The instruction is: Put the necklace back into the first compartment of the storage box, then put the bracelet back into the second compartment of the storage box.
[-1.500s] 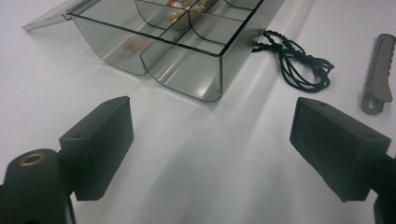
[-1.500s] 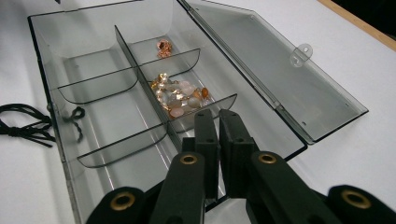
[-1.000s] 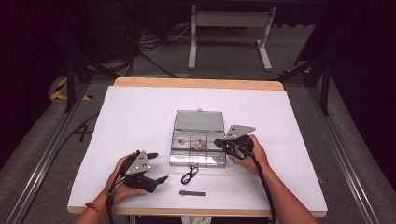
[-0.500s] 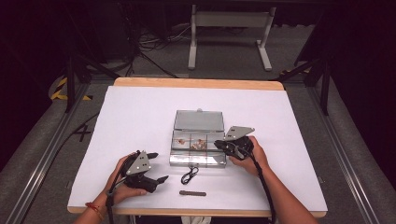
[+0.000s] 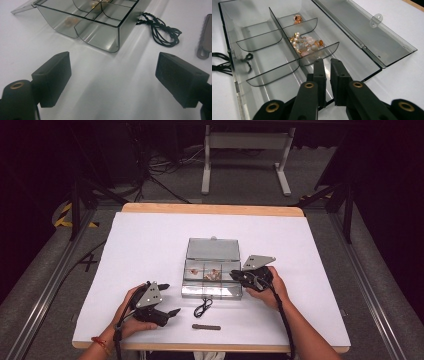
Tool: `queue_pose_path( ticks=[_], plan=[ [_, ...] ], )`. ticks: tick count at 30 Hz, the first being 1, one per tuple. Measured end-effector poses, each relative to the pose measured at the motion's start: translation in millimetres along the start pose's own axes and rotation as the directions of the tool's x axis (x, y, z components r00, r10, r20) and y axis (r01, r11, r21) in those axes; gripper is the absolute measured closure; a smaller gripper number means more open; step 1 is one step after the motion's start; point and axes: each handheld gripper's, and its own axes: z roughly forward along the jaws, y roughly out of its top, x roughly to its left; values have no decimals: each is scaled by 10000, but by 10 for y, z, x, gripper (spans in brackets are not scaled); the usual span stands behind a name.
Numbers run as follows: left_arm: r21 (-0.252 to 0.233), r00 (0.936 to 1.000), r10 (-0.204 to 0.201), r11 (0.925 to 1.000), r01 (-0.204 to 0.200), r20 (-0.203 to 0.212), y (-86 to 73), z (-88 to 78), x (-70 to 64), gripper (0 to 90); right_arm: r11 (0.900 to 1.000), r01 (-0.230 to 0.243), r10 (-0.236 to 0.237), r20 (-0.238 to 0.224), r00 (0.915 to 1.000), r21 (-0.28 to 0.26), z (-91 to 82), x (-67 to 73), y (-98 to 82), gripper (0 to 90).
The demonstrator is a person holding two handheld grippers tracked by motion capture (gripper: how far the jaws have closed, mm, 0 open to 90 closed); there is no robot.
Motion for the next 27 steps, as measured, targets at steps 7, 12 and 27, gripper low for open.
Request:
queue_pose_path(
  ticks=[7,12,27],
  plan=[
    [-58,9999,-82,9999,82,62,-2,-3,9,140,9996,-72,72,9,10000,-288,-86,-9,8,793],
    [-161,9997,-178,9997,181,152,-7,-11,23,140,9986,-131,137,107,9998,-515,-221,-26,1,759],
    [-66,9998,-149,9999,149,104,-2,-4,20,143,9964,-193,229,422,9988,-829,-595,-33,-174,611]
  ],
)
